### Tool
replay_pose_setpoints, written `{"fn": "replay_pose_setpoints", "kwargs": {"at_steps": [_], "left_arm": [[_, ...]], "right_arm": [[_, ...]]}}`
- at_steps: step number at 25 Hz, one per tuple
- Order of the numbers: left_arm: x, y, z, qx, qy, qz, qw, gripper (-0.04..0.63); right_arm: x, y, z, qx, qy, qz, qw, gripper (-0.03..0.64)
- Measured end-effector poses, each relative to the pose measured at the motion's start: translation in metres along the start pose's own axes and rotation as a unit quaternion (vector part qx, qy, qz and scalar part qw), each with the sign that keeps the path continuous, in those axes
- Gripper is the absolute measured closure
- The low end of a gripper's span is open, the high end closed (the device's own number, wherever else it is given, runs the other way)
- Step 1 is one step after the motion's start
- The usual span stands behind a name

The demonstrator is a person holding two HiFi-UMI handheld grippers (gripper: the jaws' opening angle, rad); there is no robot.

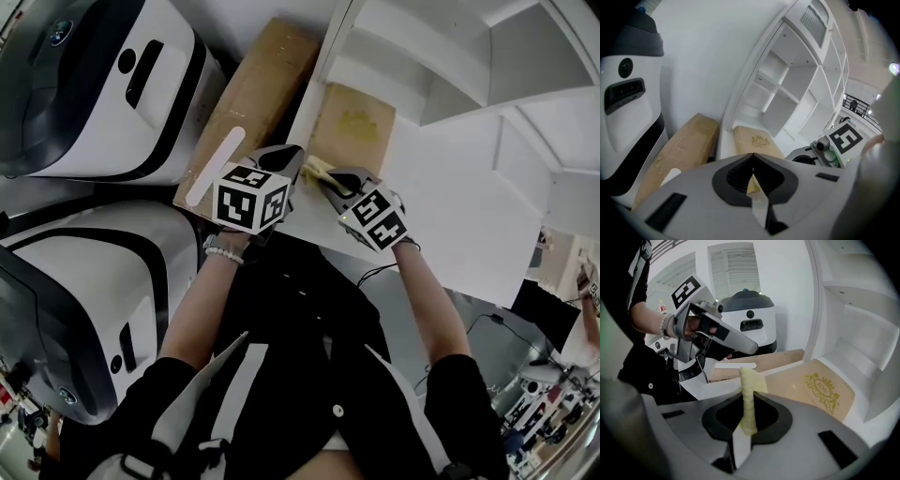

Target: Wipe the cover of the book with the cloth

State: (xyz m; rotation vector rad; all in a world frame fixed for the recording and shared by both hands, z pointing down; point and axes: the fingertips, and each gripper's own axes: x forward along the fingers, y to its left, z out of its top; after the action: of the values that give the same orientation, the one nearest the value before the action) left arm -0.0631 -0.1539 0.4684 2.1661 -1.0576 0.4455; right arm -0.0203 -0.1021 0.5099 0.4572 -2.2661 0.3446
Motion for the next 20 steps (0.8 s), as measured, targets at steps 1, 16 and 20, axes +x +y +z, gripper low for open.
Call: {"fn": "replay_pose_setpoints", "kwargs": {"at_steps": [1,16,20], "left_arm": [[-0.001,-0.002,0.002,0.003,-0.002,-0.002,1.0,0.594],[-0.028,-0.042,0.045,0.072,-0.044,-0.02,0.9962,0.594],[-0.041,-0.059,0.061,0.101,-0.068,-0.023,0.9923,0.594]], "right_arm": [[-0.002,0.002,-0.003,0.002,0.001,0.0,1.0,0.58],[-0.092,-0.016,0.018,0.094,-0.12,-0.132,0.979,0.58],[-0.137,-0.026,0.049,0.079,-0.197,-0.209,0.955,0.58]]}}
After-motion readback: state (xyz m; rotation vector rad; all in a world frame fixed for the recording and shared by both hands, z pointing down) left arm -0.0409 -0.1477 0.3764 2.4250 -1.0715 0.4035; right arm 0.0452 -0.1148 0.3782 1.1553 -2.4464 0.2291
